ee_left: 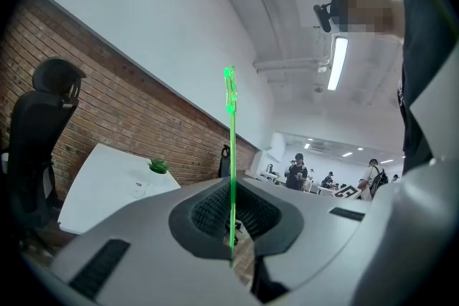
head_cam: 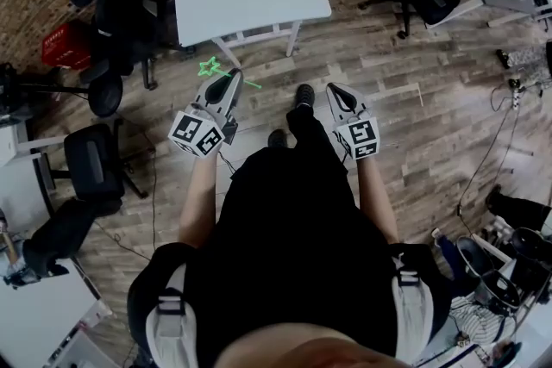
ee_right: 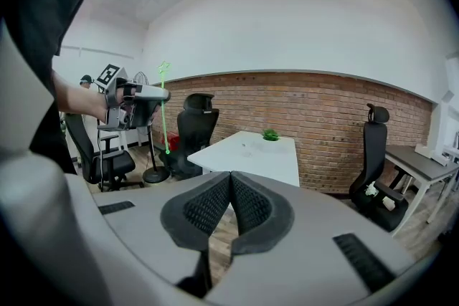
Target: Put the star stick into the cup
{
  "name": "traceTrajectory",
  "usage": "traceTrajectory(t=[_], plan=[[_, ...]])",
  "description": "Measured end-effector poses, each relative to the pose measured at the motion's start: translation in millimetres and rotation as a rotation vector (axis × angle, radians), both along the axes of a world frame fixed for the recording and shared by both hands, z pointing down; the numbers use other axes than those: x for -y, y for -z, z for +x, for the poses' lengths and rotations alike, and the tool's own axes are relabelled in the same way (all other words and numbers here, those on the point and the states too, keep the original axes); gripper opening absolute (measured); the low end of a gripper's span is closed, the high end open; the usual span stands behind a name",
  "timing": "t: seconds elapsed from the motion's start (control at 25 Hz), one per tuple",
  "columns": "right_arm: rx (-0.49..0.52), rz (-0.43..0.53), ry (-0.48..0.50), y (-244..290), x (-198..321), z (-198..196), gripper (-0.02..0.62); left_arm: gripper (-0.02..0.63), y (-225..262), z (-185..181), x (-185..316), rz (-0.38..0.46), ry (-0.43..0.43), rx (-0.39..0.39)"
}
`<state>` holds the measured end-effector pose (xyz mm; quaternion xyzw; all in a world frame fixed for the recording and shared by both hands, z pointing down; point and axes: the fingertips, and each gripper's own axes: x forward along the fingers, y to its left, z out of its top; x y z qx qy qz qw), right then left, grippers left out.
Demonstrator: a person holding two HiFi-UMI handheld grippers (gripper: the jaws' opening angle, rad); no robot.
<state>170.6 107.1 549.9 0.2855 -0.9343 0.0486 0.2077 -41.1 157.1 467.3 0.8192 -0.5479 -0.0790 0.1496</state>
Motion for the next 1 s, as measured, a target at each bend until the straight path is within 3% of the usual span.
traceTrajectory(t=[1.0], plan=[[0.011,-0.031,0.057,-9,136,-20,-0.002,0.027,-2,-10,126,-0.040,0.045,0.020]])
